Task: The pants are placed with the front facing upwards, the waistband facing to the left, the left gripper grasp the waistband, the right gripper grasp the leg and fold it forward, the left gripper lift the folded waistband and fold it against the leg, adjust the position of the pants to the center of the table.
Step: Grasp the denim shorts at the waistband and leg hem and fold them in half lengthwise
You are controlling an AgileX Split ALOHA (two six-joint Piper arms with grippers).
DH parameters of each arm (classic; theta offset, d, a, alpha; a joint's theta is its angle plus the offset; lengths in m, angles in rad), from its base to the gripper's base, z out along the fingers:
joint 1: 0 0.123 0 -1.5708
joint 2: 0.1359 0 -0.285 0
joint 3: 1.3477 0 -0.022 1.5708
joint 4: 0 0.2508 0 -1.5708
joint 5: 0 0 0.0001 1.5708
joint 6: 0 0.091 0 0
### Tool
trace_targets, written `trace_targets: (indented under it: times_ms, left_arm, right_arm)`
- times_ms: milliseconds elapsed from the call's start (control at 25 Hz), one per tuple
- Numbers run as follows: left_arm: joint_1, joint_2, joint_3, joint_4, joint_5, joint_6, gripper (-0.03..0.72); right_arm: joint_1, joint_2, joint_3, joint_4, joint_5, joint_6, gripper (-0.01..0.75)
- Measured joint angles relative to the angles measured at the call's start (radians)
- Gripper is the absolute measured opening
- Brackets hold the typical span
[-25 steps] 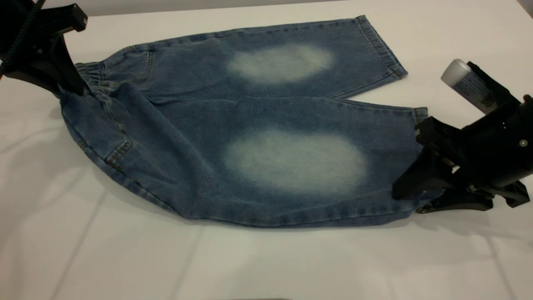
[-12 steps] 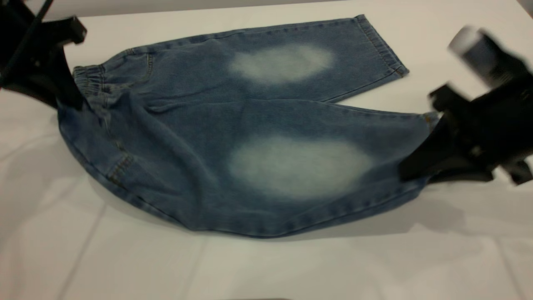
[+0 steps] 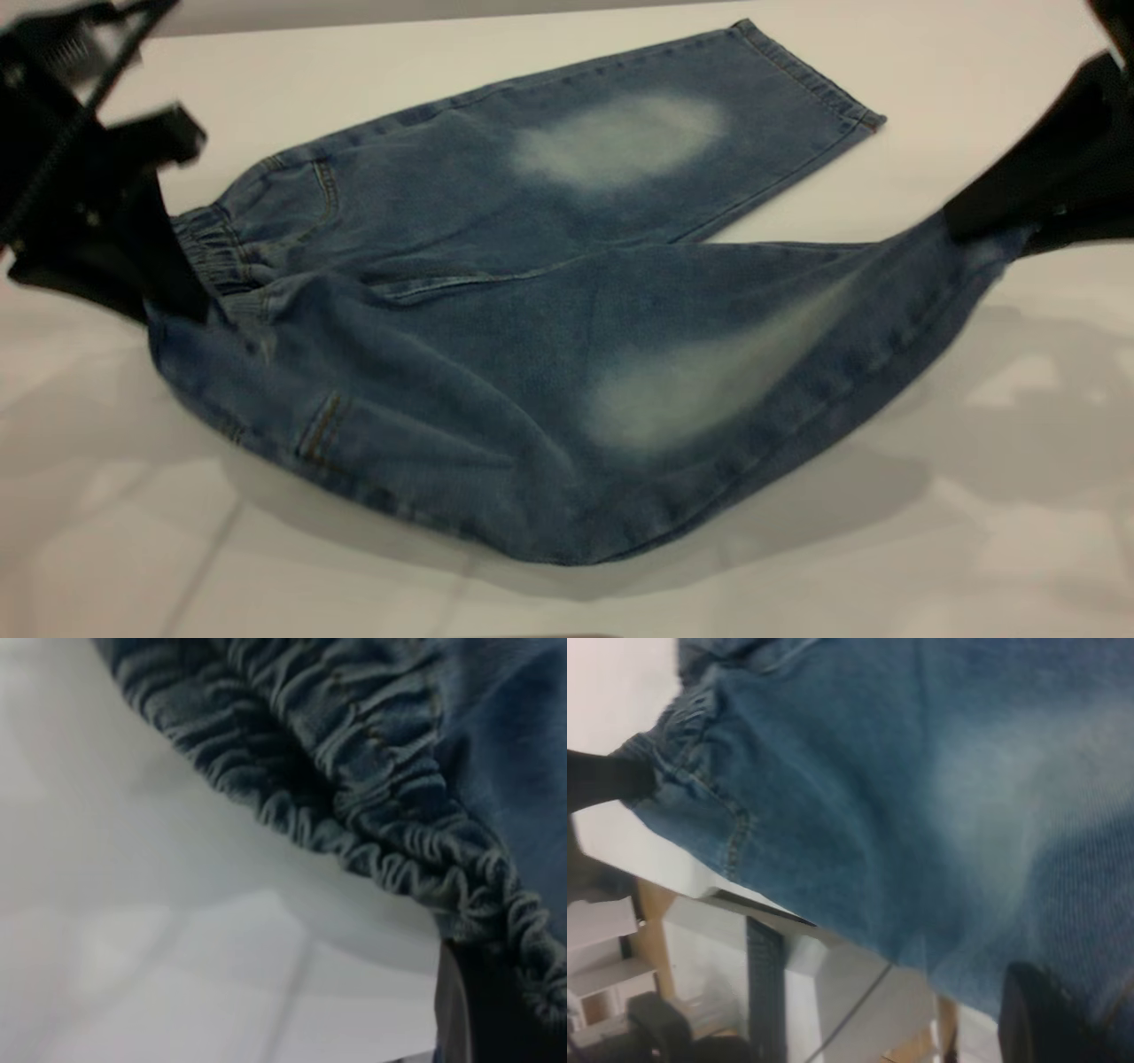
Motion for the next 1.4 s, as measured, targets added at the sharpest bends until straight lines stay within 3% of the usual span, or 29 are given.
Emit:
trace_targets:
  times_ms: [200, 720, 1080, 1400]
  left_arm:
    - [0.000, -0.085, 0.000, -0.027, -0.068, -0.020, 0.074]
    - [0.000, -0.074, 0.001, -0.322, -0.452, -0.120, 0.075]
    - [0.000, 0.073, -0.003, -0.593, -0.579, -0.121, 0.076]
    - [0.000, 0.125, -0.082, -0.645, -0.649, -0.126, 0.077]
  right_arm:
    - [0.000, 0.046, -0.160, -0.007, 0.010, 0.061, 0.025]
    - [0.000, 0.438, -0.571, 0.181, -0.011, 0.137, 0.025]
    - [0.041, 0.626, -0.791, 0.320, -0.086, 0.188, 0.025]
    - [0.059, 0.764, -0.904, 0.469, -0.124, 0.222, 0.025]
